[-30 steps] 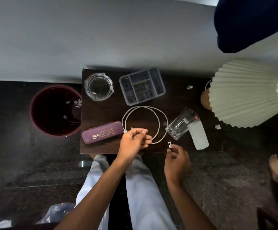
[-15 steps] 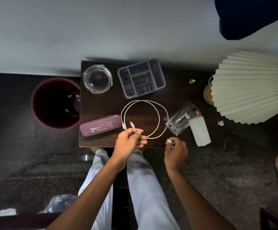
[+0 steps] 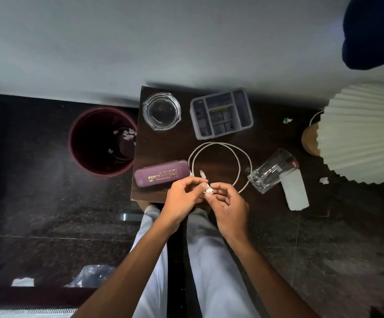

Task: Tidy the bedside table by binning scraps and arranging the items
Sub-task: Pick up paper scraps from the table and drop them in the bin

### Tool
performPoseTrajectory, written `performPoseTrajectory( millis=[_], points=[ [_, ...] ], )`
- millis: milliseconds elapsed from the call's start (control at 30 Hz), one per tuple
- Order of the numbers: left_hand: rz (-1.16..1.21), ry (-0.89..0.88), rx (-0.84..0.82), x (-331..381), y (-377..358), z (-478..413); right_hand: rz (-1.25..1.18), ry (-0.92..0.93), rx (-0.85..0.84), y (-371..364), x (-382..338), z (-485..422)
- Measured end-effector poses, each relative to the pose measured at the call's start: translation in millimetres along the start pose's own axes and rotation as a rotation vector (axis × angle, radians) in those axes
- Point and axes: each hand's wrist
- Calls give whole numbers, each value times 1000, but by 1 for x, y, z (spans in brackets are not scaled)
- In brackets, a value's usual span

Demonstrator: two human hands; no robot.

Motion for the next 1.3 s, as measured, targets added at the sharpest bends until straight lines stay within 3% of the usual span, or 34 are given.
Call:
performPoseTrajectory(
  millis=[300, 733, 933, 1300],
  points=[
    [200, -35, 89, 18, 53, 22, -126, 30, -136, -54, -29, 5],
    [52, -206, 351, 62, 135, -9, -163, 43, -332, -122, -87, -11],
    [268, -139, 458, 77, 178, -40, -113, 57, -313, -148, -102, -19],
    [334, -52, 614, 79, 230, -84, -35, 49, -245, -159, -100, -27]
  ],
)
Point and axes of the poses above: each hand's wrist, its own z-axis away from the middle knuckle, its own y-axis out of the back of the hand, x = y × z, and after that the axes turned 11 degrees about z, right-handed
